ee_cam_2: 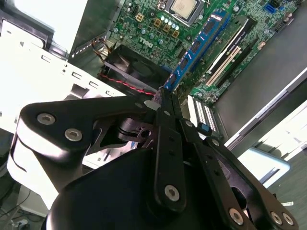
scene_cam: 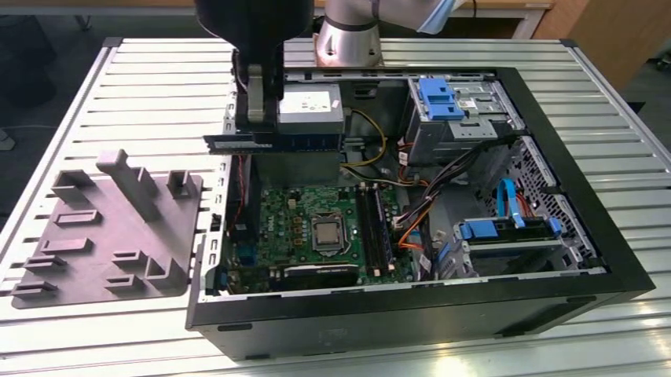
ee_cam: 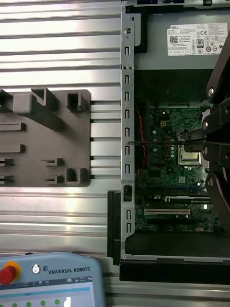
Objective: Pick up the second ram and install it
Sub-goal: 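Pick up the second ram and move it above second insertion slot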
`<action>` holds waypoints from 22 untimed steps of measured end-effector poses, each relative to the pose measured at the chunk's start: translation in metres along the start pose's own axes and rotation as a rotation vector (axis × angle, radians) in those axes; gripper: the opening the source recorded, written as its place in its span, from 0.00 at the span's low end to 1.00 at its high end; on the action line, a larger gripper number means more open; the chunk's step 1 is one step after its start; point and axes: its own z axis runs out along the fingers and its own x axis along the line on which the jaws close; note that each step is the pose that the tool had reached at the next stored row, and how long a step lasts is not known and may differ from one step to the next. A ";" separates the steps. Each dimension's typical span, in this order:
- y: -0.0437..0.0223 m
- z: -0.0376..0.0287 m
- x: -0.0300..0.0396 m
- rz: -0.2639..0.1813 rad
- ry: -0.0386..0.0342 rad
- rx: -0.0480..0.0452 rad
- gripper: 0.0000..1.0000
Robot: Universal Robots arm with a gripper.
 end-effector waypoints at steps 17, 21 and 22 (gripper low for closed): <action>-0.0156 -0.0010 -0.0003 0.002 -0.0108 -0.0378 0.12; -0.0171 -0.0012 -0.0003 0.001 -0.0138 -0.0426 0.12; -0.0175 -0.0012 -0.0003 0.001 -0.0144 -0.0438 0.12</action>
